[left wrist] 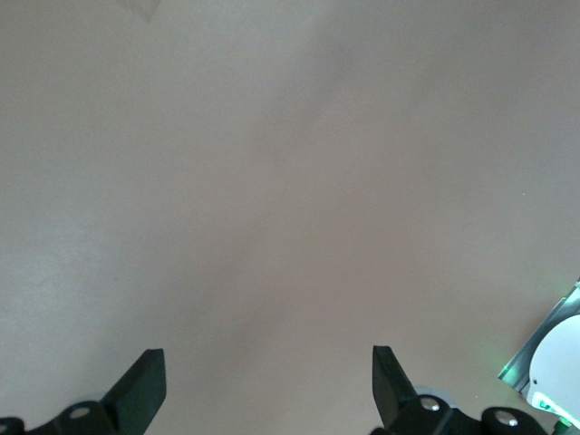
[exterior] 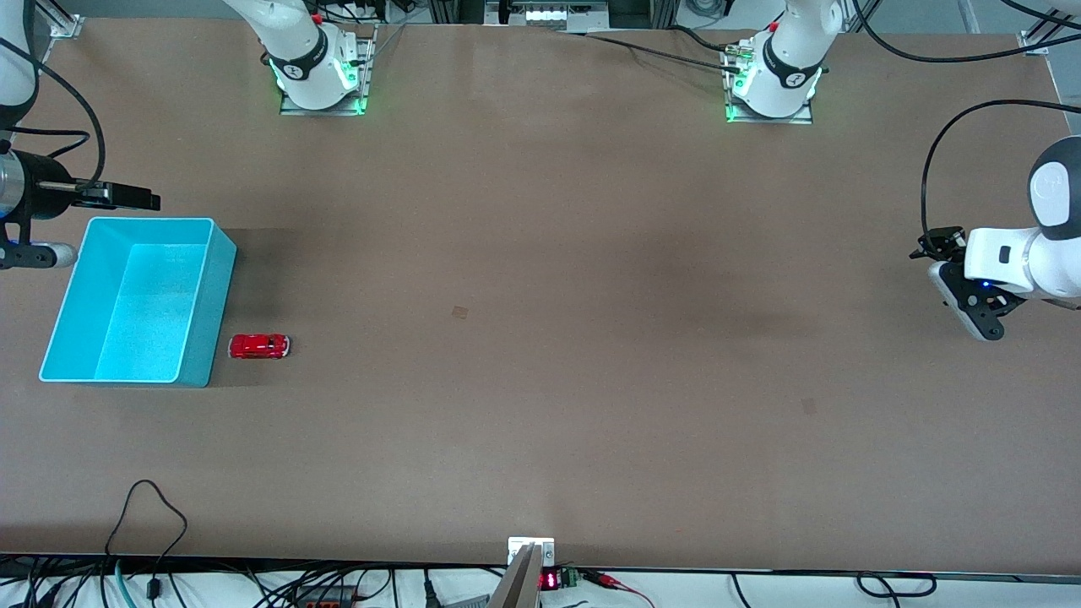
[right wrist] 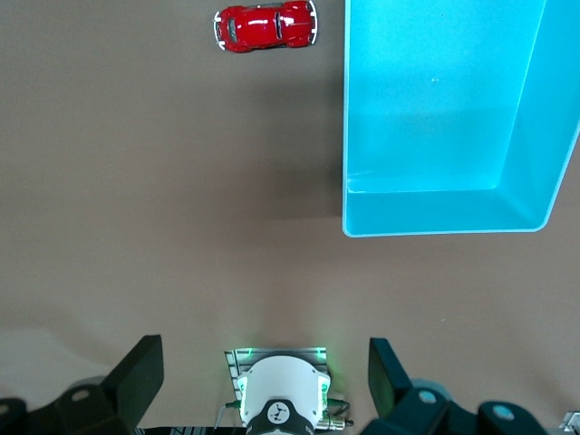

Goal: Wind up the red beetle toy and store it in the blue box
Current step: 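Move the right gripper toward the red car beside the box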

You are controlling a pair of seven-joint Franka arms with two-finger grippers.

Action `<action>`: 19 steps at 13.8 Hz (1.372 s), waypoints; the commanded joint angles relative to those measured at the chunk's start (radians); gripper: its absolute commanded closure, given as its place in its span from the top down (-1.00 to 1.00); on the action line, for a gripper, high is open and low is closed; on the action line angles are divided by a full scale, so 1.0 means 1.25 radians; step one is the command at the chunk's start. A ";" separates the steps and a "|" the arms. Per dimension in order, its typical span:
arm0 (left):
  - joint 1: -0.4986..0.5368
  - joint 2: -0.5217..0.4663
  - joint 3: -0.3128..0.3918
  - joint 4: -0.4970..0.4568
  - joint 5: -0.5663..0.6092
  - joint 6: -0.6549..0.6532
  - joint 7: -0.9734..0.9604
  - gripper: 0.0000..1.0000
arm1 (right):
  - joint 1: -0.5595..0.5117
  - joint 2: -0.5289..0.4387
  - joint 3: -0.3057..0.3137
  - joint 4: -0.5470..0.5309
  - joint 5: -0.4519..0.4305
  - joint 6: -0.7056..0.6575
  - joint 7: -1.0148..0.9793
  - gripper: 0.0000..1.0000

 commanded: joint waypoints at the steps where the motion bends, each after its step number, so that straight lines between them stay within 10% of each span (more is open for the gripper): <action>1: -0.017 -0.012 -0.005 0.016 0.015 -0.037 -0.076 1.00 | -0.007 0.015 0.004 0.005 -0.004 -0.005 -0.020 1.00; 6: -0.021 -0.066 -0.099 0.026 0.003 -0.112 -0.503 1.00 | 0.002 0.052 0.008 -0.044 0.005 0.102 -0.151 1.00; 12: -0.022 -0.089 -0.170 0.155 0.003 -0.228 -0.717 1.00 | -0.028 0.064 0.058 -0.197 -0.072 0.398 -0.780 1.00; 19: -0.205 -0.251 0.043 0.018 0.008 -0.016 -0.852 1.00 | -0.057 0.136 0.145 -0.264 -0.161 0.651 -1.051 1.00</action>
